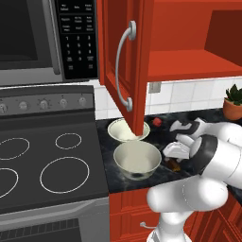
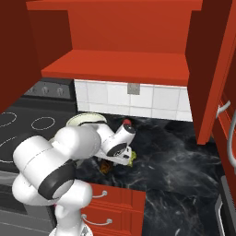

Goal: Pick both bowls and place them on the counter. Then place the broccoli in one bowl and place the sweet potato in the other bowl.

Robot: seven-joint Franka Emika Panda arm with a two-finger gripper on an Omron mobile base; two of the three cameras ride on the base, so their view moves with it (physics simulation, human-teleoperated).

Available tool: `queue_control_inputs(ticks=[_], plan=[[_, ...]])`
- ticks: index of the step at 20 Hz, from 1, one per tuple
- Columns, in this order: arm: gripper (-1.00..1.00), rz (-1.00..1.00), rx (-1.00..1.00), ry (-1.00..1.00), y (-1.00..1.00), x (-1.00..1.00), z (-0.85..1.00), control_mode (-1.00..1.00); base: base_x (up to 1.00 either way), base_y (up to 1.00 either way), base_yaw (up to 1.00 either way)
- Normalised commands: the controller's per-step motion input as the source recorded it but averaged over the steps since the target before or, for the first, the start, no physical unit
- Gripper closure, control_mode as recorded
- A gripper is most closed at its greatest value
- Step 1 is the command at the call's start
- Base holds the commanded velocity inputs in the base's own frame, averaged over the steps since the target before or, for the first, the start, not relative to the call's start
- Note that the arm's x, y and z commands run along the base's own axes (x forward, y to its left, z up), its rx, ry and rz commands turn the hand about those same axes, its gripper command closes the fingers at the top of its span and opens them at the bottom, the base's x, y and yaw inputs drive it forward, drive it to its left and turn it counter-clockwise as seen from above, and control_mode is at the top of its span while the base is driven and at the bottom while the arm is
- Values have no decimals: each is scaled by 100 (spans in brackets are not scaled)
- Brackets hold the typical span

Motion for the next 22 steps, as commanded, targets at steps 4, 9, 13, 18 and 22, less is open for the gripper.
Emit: queue_control_inputs(ticks=[4,9,13,18,22], plan=[[-100,0,0,-5,29,-2,-11,-100,0,0,0],[-100,0,-3,-4,24,0,-28,-100,0,0,0],[-100,0,-12,-1,19,0,-42,-100,0,0,0],[-100,0,-16,0,22,0,-51,-100,0,0,0],[100,0,-15,0,23,0,-58,-100,0,0,0]])
